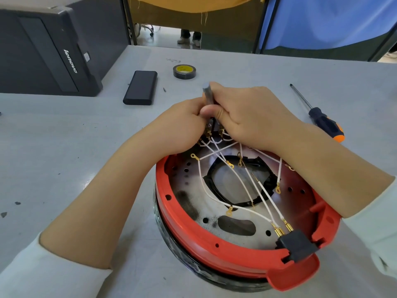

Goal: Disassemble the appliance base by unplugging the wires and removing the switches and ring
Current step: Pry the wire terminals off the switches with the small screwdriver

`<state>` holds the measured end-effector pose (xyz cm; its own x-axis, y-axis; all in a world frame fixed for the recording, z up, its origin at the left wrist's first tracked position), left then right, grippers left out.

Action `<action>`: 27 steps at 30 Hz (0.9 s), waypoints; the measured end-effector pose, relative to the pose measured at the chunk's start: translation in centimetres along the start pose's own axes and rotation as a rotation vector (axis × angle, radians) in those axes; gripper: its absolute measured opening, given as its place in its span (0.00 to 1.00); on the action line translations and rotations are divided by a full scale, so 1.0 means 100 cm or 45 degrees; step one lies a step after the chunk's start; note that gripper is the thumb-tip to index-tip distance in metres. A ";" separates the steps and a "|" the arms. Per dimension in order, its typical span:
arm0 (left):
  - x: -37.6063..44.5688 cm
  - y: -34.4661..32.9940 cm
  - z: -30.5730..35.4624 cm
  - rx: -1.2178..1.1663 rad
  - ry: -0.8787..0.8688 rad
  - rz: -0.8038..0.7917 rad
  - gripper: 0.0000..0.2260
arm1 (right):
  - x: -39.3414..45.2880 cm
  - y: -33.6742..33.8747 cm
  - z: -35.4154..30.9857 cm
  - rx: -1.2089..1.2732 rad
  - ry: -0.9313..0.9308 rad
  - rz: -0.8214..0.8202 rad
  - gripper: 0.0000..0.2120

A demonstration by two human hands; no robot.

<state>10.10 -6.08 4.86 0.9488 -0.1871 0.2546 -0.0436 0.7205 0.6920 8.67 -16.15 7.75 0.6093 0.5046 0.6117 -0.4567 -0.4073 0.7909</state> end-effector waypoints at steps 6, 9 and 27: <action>0.000 -0.002 -0.002 -0.023 0.032 -0.015 0.13 | 0.002 -0.007 0.002 0.025 -0.091 -0.068 0.14; 0.000 0.000 0.000 -0.042 0.015 -0.010 0.14 | 0.003 -0.013 0.006 0.133 -0.193 -0.123 0.13; 0.001 -0.001 -0.002 -0.012 0.029 0.010 0.15 | -0.002 -0.006 0.008 0.155 -0.139 -0.048 0.18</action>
<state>10.26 -6.00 4.69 0.9552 -0.1667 0.2446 -0.0479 0.7283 0.6836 9.32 -16.58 7.20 0.6942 0.4383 0.5710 -0.3547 -0.4820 0.8012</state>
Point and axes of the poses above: each hand's wrist, its own x-axis towards the middle knuckle, its own y-axis out of the back of the hand, z = x × y, the point moved 6 cm from there along x, towards the middle knuckle, and after that the axes turned 12 degrees about z, right-handed, at the moved point
